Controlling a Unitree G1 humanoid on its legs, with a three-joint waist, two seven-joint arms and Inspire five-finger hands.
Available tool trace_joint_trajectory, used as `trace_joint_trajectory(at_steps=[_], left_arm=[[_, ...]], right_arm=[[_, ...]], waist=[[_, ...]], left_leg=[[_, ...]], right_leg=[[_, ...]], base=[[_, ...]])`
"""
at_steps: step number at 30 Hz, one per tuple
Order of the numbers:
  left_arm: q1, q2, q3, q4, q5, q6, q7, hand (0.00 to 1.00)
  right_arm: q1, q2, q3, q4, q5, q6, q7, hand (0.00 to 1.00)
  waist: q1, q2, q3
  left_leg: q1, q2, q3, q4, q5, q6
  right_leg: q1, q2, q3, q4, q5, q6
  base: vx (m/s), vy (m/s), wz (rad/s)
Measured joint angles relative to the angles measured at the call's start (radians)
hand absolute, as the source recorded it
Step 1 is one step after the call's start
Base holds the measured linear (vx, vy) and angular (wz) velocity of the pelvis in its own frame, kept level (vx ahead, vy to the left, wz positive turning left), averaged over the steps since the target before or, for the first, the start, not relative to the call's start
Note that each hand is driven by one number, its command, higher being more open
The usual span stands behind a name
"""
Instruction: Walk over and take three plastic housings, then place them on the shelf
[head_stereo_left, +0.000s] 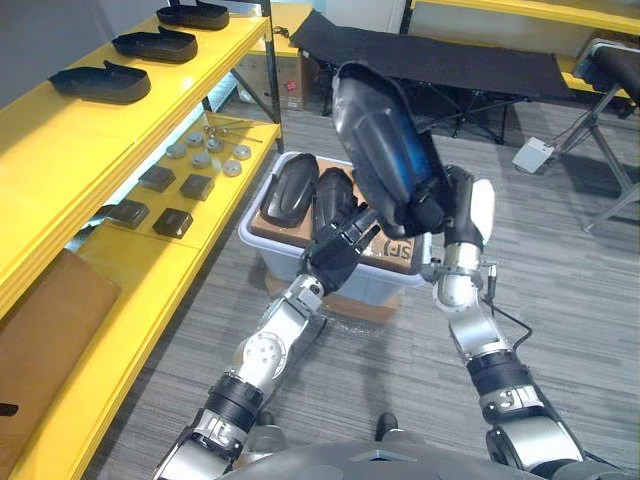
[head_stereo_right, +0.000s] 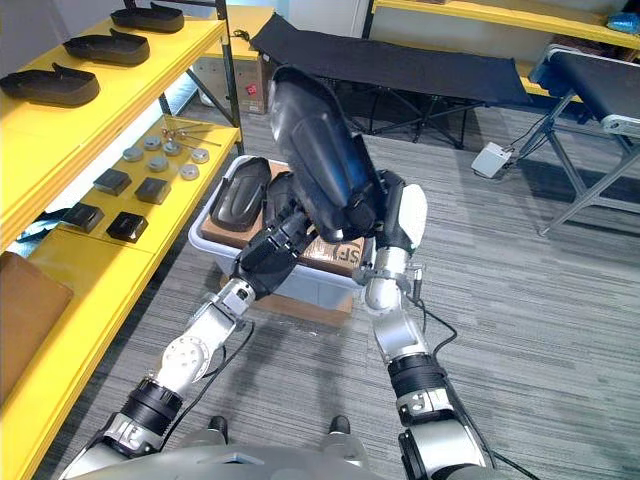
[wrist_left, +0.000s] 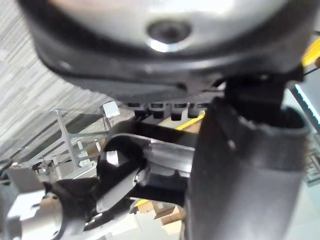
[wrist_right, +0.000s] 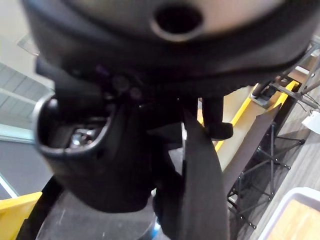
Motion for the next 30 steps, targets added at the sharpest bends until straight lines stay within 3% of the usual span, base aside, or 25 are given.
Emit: trace_joint_trajectory(at_steps=[13,23,24,30], left_arm=[[0.000,0.018,-0.049,0.001,0.138,-0.030,0.142,1.00],[0.004,0.018,-0.043,0.000,0.150,-0.149,0.255,1.00],[0.004,0.018,-0.043,0.000,0.144,-0.154,0.263,0.00],[0.006,0.014,-0.038,-0.001,0.139,-0.178,0.276,0.00]], right_arm=[[0.091,0.038,0.114,-0.015,0.065,-0.073,0.040,0.00],[0.239,0.072,0.150,-0.152,0.131,-0.079,0.130,0.00],[0.245,0.073,0.151,-0.155,0.138,-0.079,0.136,0.00],[0.281,0.076,0.151,-0.173,0.155,-0.079,0.141,0.00]], waist=[[-0.001,-0.010,-0.028],[-0.007,-0.028,-0.039],[-0.012,-0.033,-0.042],[-0.027,-0.041,-0.047]], left_leg=[[0.012,-0.001,0.005,-0.019,0.002,-0.002],[0.018,-0.001,0.026,-0.020,-0.004,-0.003],[0.018,-0.001,0.027,-0.020,-0.004,-0.003],[0.019,-0.001,0.030,-0.021,-0.005,-0.004]], right_leg=[[0.012,0.002,0.005,-0.024,0.006,-0.003],[0.001,0.003,0.029,-0.025,0.006,-0.003],[0.000,0.003,0.030,-0.025,0.006,-0.003],[-0.002,0.003,0.031,-0.025,0.006,-0.003]], base=[[0.00,0.000,0.00],[-0.02,0.003,-0.06],[0.00,0.000,0.00],[0.00,0.000,0.00]])
